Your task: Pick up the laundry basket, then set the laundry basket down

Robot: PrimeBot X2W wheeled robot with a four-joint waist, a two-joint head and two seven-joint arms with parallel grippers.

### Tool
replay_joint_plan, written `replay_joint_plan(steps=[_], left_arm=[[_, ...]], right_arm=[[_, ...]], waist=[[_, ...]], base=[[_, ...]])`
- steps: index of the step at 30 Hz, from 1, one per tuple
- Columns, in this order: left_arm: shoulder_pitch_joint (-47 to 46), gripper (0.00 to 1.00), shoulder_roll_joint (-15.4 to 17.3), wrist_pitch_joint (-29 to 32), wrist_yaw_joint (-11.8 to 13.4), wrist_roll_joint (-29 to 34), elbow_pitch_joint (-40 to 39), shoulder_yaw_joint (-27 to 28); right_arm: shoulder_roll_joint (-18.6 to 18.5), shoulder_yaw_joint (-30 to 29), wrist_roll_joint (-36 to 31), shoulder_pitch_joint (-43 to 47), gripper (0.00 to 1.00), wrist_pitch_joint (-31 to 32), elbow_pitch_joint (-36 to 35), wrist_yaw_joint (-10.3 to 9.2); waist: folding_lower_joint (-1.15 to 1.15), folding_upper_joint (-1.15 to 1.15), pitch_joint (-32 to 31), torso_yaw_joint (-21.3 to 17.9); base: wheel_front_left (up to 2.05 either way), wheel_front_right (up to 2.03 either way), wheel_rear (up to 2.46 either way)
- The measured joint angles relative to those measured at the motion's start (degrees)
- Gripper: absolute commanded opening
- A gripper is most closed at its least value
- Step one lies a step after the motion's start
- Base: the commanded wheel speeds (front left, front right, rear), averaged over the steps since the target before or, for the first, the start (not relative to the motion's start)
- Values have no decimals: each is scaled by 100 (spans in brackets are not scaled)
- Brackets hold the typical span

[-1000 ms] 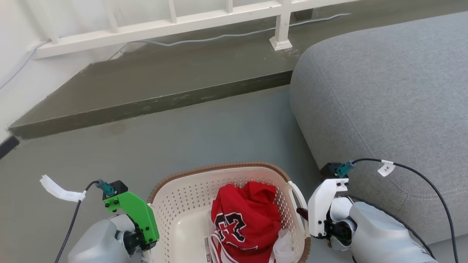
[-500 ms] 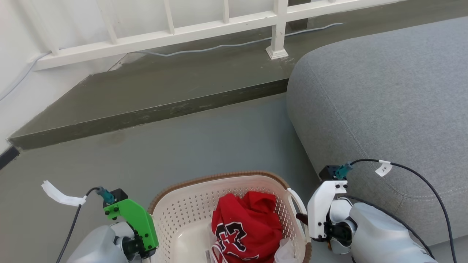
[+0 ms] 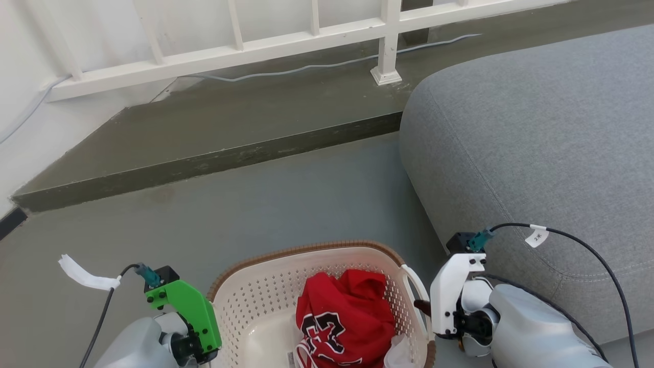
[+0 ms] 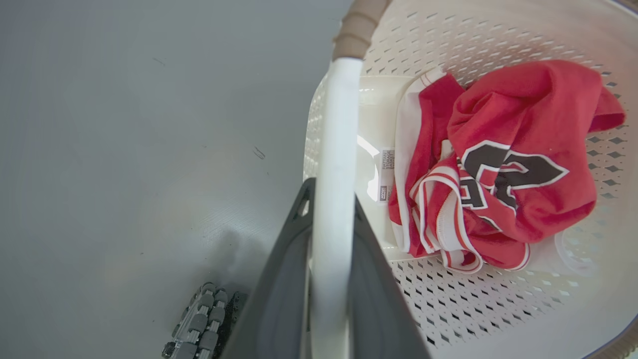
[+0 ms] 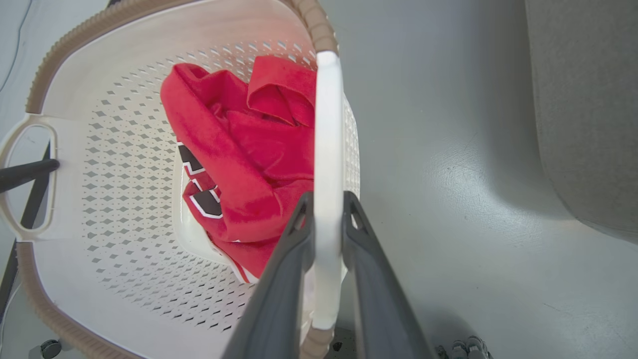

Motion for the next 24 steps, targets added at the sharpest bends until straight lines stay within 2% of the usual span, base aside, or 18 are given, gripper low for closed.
replay_joint_plan(steps=[24], left_arm=[[31, 0, 0, 100, 0, -100, 9, 2]], right_arm=[[-42, 149, 199, 1, 0, 33, -1, 0]], waist=[[0, 0, 7, 33]], base=[[0, 0, 0]])
